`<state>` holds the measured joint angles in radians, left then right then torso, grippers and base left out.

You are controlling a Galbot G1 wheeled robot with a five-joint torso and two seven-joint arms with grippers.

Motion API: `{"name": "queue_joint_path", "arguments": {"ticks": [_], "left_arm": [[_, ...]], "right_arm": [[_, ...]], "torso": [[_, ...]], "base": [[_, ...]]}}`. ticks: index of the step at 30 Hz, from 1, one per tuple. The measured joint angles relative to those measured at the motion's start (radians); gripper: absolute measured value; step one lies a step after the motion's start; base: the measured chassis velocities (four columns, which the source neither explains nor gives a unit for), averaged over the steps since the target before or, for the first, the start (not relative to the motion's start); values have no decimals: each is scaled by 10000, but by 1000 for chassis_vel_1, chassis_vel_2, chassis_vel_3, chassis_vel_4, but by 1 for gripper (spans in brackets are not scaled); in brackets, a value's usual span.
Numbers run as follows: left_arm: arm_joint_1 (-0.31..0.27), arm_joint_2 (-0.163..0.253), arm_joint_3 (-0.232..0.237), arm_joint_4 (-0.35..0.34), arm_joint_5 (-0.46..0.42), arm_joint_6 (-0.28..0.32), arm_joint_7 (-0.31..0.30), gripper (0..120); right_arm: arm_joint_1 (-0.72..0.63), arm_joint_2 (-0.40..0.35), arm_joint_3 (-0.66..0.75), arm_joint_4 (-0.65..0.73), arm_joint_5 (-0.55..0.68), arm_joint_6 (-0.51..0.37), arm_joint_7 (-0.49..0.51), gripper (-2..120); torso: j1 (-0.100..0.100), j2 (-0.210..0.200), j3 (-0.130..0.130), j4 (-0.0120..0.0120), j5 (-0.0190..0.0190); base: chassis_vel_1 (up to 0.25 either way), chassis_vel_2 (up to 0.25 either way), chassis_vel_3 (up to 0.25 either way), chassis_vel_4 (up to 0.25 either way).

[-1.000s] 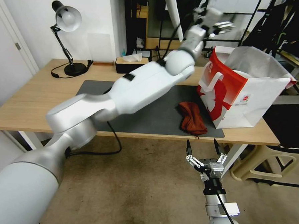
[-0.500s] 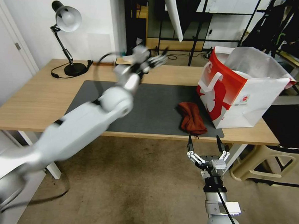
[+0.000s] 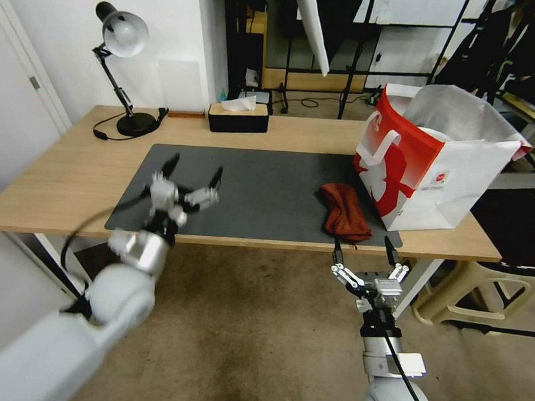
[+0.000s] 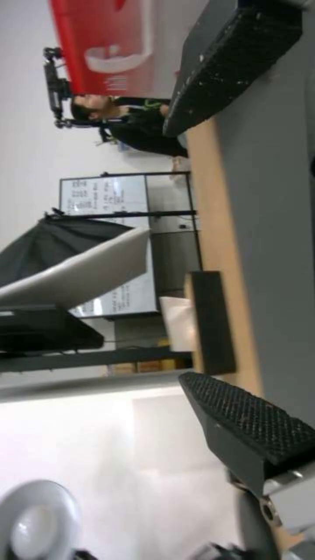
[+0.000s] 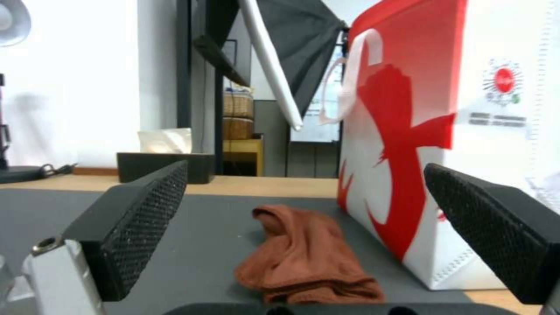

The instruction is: Sweep shrimp from table into container with towel, then put container into takeout bag.

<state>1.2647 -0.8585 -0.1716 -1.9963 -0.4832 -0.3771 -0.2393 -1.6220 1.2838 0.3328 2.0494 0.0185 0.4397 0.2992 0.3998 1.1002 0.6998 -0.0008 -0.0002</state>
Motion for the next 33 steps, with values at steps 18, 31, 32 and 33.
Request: {"name": "queue_joint_path", "arguments": {"ticks": [18, 31, 32, 33], "left_arm": [[2776, -1168, -1619, 1849, 1800, -2883, 570, 100], [2685, -1229, -1565, 1883, 1861, -2864, 395, 100], [2680, -1228, -1561, 1882, 1858, -2860, 394, 100], [2680, -1228, -1561, 1882, 1858, -2860, 394, 100]], "right_arm": [[414, 766, -85, -857, -825, 423, 268, 100], [448, 914, -159, -946, -976, 431, 289, 100], [447, 913, -161, -946, -976, 430, 289, 100], [447, 913, -161, -946, -976, 430, 289, 100]], "torso": [[2, -2, 1, 8, 2], [2, -2, 1, 7, 2], [2, -2, 2, 7, 2], [2, -2, 2, 7, 2]], "base": [[0, 0, 0, 0], [0, 0, 0, 0], [0, 0, 0, 0], [0, 0, 0, 0]]}}
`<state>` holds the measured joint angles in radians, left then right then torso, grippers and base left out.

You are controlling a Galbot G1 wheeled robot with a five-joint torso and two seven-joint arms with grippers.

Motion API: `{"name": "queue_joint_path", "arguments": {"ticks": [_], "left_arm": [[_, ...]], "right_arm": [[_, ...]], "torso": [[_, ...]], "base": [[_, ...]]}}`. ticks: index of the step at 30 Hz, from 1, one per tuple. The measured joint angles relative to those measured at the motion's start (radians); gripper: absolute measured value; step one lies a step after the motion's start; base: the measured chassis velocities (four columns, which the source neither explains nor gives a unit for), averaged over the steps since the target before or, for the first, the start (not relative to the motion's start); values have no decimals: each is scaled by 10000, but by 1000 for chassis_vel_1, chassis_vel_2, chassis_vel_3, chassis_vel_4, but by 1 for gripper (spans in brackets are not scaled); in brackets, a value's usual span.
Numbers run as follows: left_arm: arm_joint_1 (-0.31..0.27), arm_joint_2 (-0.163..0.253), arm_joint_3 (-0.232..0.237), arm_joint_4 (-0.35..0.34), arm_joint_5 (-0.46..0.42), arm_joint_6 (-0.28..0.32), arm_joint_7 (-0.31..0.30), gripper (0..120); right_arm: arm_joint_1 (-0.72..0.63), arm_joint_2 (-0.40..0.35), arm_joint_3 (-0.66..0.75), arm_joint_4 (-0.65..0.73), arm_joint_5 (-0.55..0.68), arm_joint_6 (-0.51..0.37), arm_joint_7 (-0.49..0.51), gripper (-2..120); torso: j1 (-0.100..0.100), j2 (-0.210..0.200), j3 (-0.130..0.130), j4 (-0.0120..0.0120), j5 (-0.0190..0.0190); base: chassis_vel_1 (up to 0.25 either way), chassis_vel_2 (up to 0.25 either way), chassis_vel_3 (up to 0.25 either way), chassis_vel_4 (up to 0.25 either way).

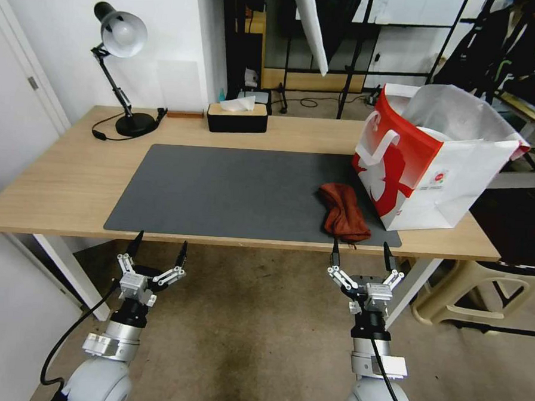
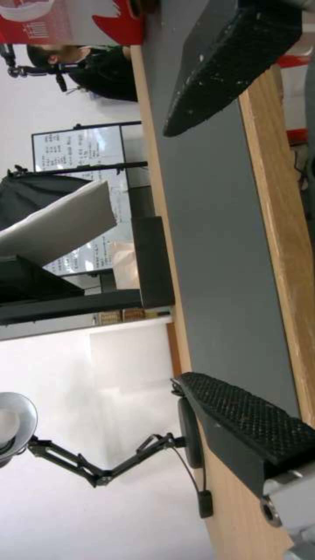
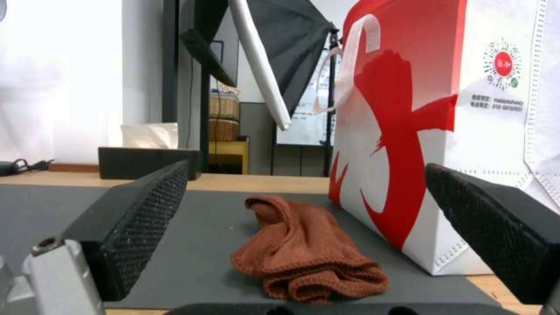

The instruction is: Sweep shrimp from table into container with towel, then put container into takeout bag.

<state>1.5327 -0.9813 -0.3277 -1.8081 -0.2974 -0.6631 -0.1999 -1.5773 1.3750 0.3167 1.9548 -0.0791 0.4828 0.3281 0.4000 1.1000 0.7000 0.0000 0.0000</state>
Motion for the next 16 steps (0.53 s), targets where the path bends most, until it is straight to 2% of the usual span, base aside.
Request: {"name": "queue_joint_path", "arguments": {"ticks": [16], "left_arm": [[-30, 10, 23, -14, -18, 33, -10, 100]], "right_arm": [[-4, -9, 1, 2, 6, -7, -3, 100]], "torso": [[0, 0, 0, 0, 0]], "base": [[0, 0, 0, 0]]}}
